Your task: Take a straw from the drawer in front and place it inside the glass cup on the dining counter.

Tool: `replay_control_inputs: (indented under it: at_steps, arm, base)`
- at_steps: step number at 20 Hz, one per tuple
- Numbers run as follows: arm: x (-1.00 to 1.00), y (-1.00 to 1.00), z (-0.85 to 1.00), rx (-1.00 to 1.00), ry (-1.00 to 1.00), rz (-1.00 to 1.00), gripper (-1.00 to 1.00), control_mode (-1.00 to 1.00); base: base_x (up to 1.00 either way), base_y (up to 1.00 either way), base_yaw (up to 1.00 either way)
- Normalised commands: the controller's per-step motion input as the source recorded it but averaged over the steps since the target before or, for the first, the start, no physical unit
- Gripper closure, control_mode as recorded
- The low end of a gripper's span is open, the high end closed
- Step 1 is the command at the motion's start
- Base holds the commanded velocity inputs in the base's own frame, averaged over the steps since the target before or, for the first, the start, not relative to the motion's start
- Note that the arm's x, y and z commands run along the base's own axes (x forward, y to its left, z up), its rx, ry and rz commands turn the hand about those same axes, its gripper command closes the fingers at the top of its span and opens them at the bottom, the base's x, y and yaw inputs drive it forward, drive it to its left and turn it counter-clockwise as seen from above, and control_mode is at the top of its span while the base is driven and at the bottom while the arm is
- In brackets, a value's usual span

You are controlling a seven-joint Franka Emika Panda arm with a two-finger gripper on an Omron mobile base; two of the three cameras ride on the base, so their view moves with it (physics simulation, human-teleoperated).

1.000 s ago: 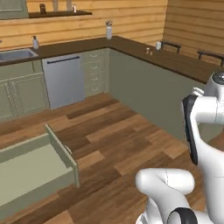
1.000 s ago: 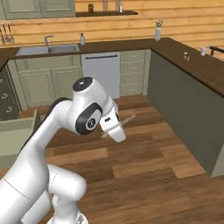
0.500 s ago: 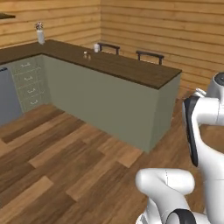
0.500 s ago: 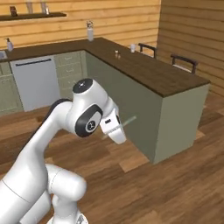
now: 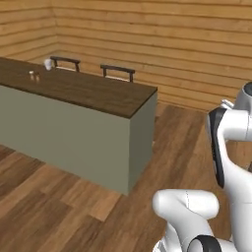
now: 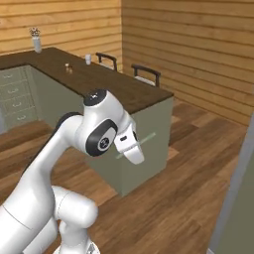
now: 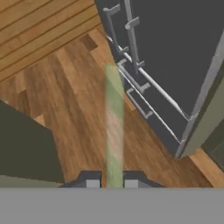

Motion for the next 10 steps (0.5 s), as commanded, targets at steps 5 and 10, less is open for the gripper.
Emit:
replay_control_inputs:
  at_steps: [5,10]
  arm:
    - [0.0,0.0,0.0,0.0,0.0,0.0,1.0,1.0]
    - [0.0,0.0,0.0,0.0,0.0,0.0,1.0,1.0]
  base:
    - [1.0,-0.56,-0.32]
    - [1.0,-0.38,-0.27]
